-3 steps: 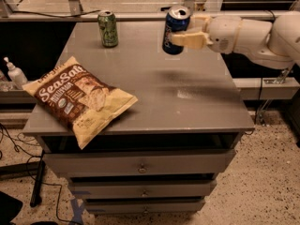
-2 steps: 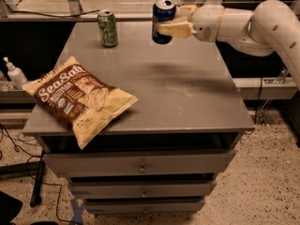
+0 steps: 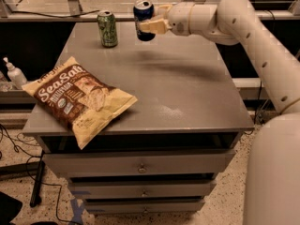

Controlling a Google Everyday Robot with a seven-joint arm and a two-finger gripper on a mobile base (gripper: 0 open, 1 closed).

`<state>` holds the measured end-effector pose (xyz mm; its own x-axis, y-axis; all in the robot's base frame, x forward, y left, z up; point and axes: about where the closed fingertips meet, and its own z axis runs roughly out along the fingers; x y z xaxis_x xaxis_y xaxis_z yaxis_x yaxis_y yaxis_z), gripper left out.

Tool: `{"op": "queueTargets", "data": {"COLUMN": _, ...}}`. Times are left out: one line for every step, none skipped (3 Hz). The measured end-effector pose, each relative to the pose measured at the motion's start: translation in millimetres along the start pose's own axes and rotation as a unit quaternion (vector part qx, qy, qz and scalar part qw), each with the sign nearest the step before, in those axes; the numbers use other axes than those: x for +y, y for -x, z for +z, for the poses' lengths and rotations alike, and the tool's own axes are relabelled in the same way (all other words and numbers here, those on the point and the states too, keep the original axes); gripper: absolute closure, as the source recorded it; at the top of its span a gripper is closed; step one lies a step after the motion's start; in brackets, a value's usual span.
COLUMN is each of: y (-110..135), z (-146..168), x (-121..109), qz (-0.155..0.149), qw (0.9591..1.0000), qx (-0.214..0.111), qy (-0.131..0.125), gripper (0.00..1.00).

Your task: Move pepsi can near green can

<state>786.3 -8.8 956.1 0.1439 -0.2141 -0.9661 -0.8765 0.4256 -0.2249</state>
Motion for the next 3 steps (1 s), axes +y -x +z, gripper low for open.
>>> {"op": "queueTargets", "data": {"y": -10, "z": 32, "x": -4, "qz": 0.009, "qw": 0.9999, "qx": 0.002, "qy": 0.008, "gripper": 1.0}}
{"op": "queueTargets", "data": {"y": -11, "z": 62, "x": -2, "qz": 0.02, "qw": 0.9995, "qx": -0.005, "qy": 0.022, "gripper": 1.0}}
{"op": "queueTargets", "data": {"y": -10, "z": 83, "x": 7, "qz": 0.03, "qw": 0.9987, "qx": -0.014, "qy": 0.04, "gripper": 1.0}}
